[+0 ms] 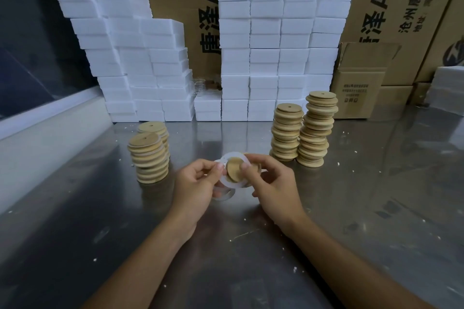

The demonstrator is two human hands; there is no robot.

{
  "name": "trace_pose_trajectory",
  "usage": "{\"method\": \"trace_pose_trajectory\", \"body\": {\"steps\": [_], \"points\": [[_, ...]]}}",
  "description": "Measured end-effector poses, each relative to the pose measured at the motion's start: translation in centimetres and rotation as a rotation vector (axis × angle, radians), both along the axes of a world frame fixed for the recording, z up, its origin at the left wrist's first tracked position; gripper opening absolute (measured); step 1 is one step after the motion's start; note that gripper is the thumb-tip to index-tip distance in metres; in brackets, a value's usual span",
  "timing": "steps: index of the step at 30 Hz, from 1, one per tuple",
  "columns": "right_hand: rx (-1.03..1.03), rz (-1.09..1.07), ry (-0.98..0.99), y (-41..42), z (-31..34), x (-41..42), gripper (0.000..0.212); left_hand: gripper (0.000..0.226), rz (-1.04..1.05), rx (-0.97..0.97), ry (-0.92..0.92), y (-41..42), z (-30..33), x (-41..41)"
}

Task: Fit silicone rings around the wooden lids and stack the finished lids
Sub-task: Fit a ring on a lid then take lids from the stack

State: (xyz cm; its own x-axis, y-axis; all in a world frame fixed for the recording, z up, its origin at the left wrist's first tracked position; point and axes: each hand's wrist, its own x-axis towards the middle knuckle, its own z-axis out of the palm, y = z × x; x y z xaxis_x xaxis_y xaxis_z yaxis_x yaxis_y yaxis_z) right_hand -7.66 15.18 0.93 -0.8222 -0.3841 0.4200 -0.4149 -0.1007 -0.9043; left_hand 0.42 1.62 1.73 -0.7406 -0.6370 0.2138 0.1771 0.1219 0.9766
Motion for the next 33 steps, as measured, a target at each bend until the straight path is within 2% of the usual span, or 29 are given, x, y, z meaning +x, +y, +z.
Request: {"method": "trace_pose_trajectory", "body": {"steps": [4, 6, 9, 14, 19, 25, 33], "points": [[-0.028, -0.028, 0.098, -0.2, -0.1, 0.2, 0.011, 0.010, 0.026, 0.033, -0.002, 0.3, 0.0, -0.2], [-0.037, -0.037, 0.097, -0.3, -0.1, 0.2, 0.010, 0.006, -0.022, 0.095, 0.012, 0.4, 0.1, -0.1], [-0.025, -0.022, 0.107, -0.5, -0.1, 0.4, 0.009, 0.014, -0.116, 0.169, 0.020, 0.7, 0.2, 0.0], [-0.014, -0.006, 0.113, -0.5, -0.1, 0.6, 0.019, 0.022, -0.188, 0.223, 0.010, 0.1, 0.0, 0.0], [0.017, -0.059, 0.143, -0.5, -0.2, 0.4, 0.021, 0.022, -0.195, 0.176, 0.042, -0.1, -0.4, -0.1], [0.059, -0.061, 0.134, -0.4, -0.6, -0.1, 0.018, 0.020, -0.086, -0.021, 0.069, -0.4, -0.8, -0.4], [0.106, -0.035, 0.116, -0.1, -0.6, -0.5, 0.001, 0.025, -0.069, -0.049, 0.071, -0.8, -1.0, -0.3]]}}
